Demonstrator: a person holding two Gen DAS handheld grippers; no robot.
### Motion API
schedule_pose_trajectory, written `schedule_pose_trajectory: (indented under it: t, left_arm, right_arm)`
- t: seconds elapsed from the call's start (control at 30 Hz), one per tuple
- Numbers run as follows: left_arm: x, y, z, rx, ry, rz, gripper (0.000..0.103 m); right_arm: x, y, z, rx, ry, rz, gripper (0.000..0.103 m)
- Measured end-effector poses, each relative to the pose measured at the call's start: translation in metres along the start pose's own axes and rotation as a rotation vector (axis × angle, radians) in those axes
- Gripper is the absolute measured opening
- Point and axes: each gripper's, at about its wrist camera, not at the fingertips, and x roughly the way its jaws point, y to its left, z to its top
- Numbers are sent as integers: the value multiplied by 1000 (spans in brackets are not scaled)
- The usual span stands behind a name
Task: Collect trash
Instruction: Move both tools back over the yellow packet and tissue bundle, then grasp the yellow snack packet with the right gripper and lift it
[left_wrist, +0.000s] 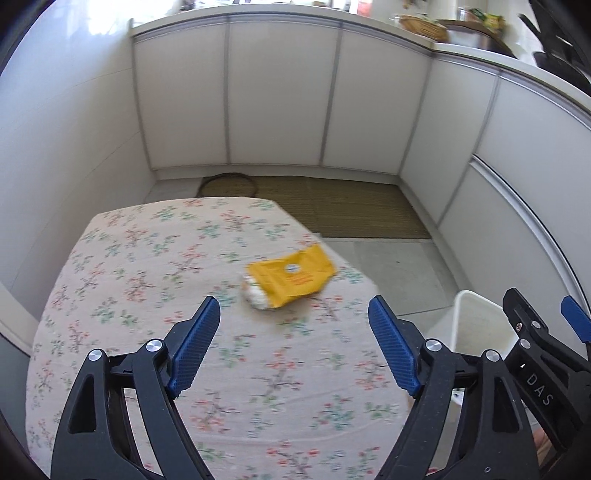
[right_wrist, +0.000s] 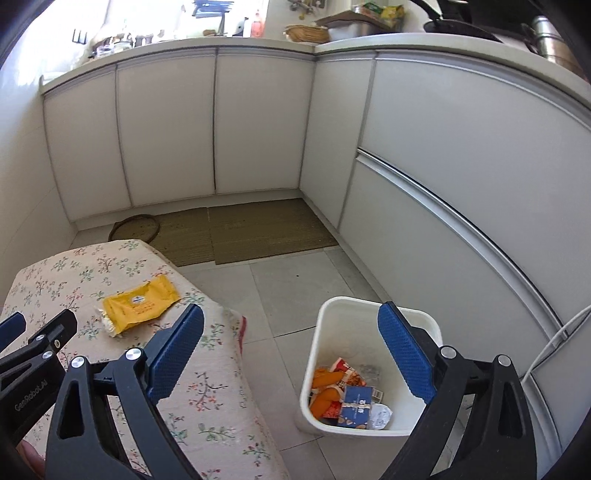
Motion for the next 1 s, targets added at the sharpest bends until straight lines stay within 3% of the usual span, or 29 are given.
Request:
schedule_pose_trajectory:
  t: [0.37, 0.6, 0.77, 0.87, 1.0]
  left_arm:
    - [9, 110, -7, -132, 63, 131, 80]
    - [15, 173, -7, -243, 90, 197, 83]
    - [16, 203, -7, -318, 107, 198, 84]
    - [15, 211, -7, -336, 110, 196, 84]
    - [16, 216, -7, -363, 121, 179, 84]
  right_arm:
    - [7, 103, -2, -125, 32, 96, 93]
    - [22, 161, -9, -199, 108, 164, 93]
    - [61, 186, -8, -177, 277, 245, 94]
    - [95, 191, -5, -83, 419, 304, 94]
    - [133, 195, 0, 39, 537, 329, 94]
